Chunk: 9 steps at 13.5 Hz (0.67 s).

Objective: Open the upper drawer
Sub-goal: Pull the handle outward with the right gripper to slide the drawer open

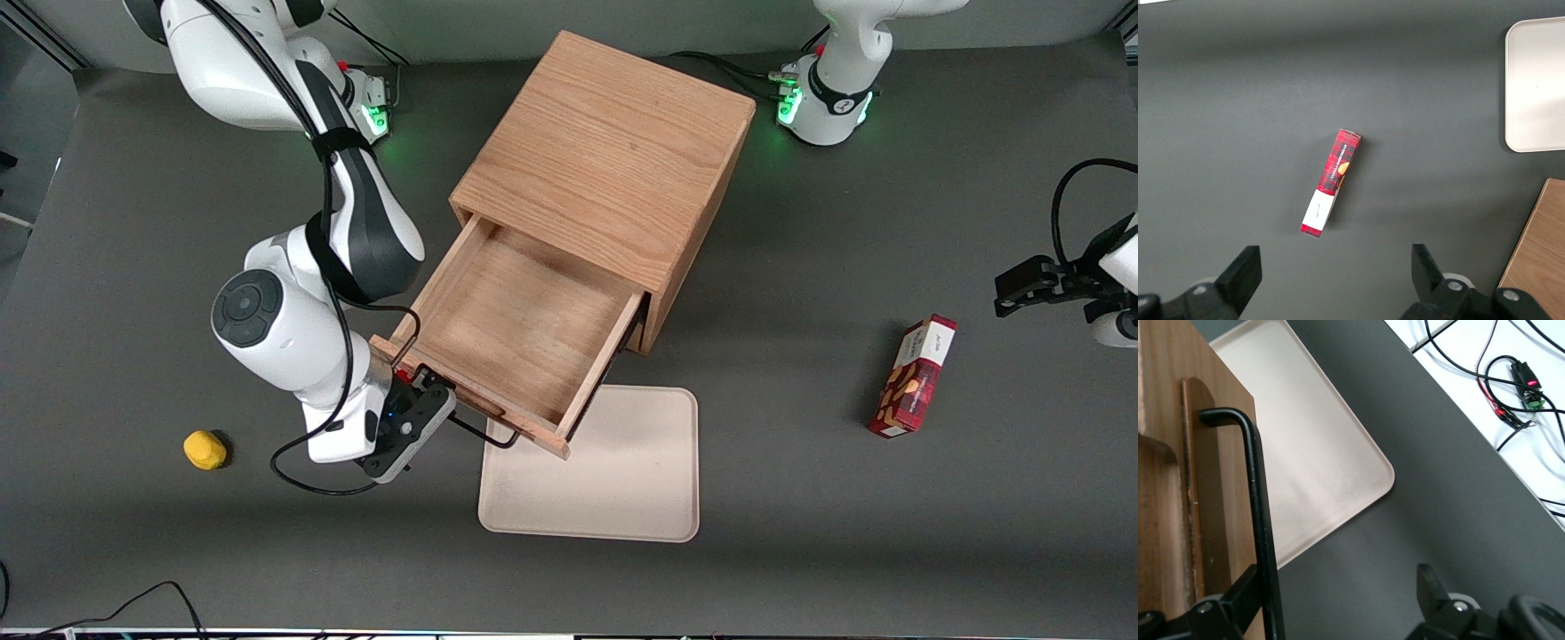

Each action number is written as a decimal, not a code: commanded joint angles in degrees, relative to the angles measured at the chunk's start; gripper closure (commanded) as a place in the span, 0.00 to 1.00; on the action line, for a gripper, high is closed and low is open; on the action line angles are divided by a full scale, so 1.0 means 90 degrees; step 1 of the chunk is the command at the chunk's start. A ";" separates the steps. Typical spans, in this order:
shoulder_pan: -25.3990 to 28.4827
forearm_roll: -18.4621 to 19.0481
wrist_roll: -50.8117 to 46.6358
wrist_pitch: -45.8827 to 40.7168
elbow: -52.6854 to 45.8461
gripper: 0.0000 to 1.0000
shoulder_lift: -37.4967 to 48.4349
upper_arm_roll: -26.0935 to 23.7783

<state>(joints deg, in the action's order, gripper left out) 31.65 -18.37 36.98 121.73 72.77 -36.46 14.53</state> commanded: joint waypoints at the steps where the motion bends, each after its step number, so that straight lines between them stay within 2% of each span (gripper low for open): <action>1: 0.0018 -0.0419 -0.0318 0.0312 0.0136 0.00 0.0086 0.0007; 4: 0.0018 -0.0430 -0.1050 0.0312 0.0303 0.00 0.0203 -0.0315; 9: 0.0057 -0.0430 -0.1785 -0.0048 0.0333 0.00 0.0359 -0.0423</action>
<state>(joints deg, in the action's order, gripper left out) 31.91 -21.57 23.83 121.39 74.27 -35.08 11.24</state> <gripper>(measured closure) 0.000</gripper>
